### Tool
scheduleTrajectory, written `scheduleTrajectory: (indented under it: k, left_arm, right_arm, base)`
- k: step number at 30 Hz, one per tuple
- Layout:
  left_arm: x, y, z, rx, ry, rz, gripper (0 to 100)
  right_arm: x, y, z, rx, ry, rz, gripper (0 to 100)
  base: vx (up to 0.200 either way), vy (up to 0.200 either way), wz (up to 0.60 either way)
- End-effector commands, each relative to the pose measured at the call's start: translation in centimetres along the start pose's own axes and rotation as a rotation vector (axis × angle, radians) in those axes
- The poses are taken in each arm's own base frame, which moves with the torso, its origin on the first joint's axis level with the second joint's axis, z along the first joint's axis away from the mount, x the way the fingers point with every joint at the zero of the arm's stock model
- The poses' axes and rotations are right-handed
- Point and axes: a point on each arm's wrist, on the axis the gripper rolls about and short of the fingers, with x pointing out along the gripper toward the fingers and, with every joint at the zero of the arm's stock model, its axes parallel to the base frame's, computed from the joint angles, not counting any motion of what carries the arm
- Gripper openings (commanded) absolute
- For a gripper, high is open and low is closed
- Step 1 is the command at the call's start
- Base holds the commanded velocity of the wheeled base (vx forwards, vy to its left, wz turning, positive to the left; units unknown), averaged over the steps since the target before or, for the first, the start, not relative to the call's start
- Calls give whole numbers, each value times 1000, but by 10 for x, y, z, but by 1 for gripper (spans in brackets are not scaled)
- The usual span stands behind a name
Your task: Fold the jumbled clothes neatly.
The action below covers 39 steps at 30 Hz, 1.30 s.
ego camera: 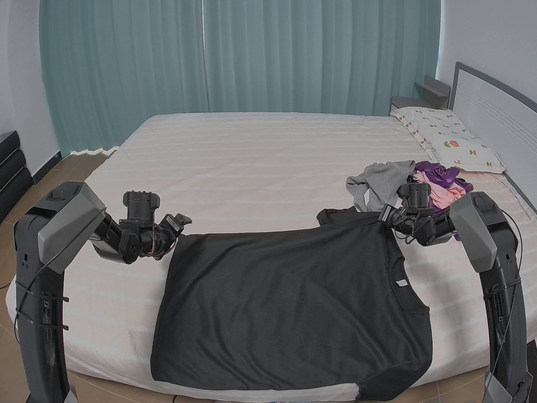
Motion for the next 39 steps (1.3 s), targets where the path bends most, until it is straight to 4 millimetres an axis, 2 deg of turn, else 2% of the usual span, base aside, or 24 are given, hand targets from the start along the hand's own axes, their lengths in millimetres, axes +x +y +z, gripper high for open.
scheduleTrajectory:
  k: [1, 8, 16, 17, 33, 39]
  left_arm:
    - [36, 7, -4, 2, -6, 40, 100]
    - [53, 11, -1, 17, -37, 61, 100]
    - [57, 13, -6, 64, -30, 63, 100]
    - [57, 13, -6, 64, -31, 62, 0]
    - [52, 6, 7, 55, -170, 32, 0]
    - [49, 8, 21, 42, -245, 40, 0]
  right_arm:
    - [3, -4, -2, 12, -1, -9, 0]
    - [4, -4, -6, 13, 6, -9, 0]
    - [6, -1, -10, 9, 7, -9, 0]
    - [6, -1, -10, 9, 9, -10, 0]
    - [7, 2, -6, 26, -32, 11, 0]
    - [6, 5, -2, 31, -68, 32, 0]
  base:
    - [0, 0, 0]
    - [0, 0, 0]
    - [0, 0, 0]
    - [0, 0, 0]
    - [0, 0, 0]
    - [0, 0, 0]
